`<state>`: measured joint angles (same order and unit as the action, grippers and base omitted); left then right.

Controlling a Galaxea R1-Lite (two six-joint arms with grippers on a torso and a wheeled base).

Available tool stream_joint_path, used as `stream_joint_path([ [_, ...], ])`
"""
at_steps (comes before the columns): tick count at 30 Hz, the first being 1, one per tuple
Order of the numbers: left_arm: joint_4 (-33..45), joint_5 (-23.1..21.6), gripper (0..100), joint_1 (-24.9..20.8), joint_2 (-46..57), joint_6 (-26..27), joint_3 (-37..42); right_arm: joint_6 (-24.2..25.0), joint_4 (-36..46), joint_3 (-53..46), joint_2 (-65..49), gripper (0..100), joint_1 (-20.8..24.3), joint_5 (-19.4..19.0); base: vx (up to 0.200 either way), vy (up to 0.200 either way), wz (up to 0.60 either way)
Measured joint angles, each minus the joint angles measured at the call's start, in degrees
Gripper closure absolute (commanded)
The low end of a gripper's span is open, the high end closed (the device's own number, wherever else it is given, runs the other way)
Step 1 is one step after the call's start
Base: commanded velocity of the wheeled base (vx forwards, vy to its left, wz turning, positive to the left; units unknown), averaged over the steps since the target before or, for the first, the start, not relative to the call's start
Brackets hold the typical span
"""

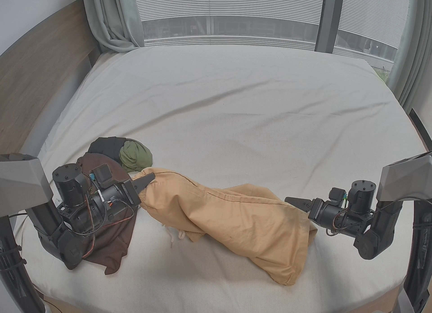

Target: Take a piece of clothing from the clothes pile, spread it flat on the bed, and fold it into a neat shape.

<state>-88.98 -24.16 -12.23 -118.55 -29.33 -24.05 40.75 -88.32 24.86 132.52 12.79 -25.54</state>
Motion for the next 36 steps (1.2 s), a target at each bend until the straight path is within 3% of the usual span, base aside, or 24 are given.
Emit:
stream_joint_path([
  [18,0.00,0.00,100,-0.09,-0.02,-0.11,0.07,4.05,-0.09,4.24,1.57,0,1.68,0.00,0.000,0.000,0.00],
  [19,0.02,0.00,100,-0.09,-0.02,-0.09,0.07,4.05,-0.06,4.39,1.84,100,1.62,0.01,0.000,0.000,0.00],
  [36,0.02,-0.02,100,0.13,-0.05,-0.15,-0.33,3.83,-0.04,2.01,-3.17,100,1.05,-0.24,0.000,0.000,0.00],
])
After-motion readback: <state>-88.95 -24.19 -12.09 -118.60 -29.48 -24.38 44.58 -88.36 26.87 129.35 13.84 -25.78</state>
